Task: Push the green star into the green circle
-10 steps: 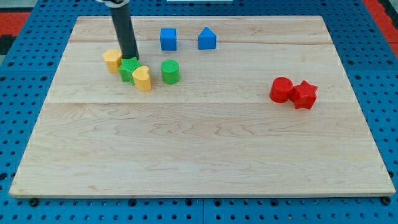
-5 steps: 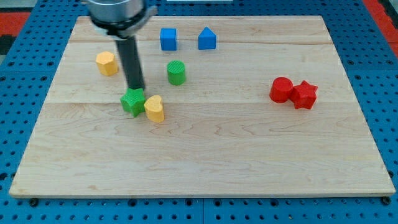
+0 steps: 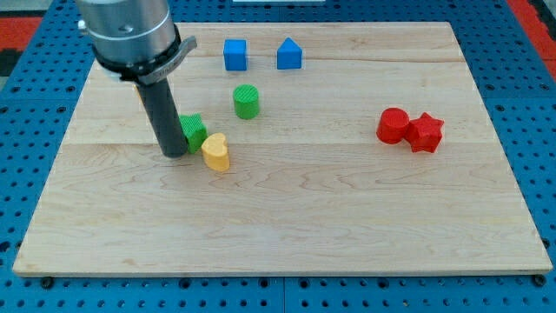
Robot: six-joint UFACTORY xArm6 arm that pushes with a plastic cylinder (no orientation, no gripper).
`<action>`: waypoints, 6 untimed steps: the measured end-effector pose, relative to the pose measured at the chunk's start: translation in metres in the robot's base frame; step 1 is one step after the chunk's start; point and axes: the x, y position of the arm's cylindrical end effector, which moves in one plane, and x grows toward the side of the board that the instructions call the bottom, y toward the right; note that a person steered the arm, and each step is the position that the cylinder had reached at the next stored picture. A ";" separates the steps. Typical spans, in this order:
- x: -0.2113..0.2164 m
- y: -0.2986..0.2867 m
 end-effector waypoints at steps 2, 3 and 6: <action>-0.024 0.022; -0.035 0.011; -0.062 0.000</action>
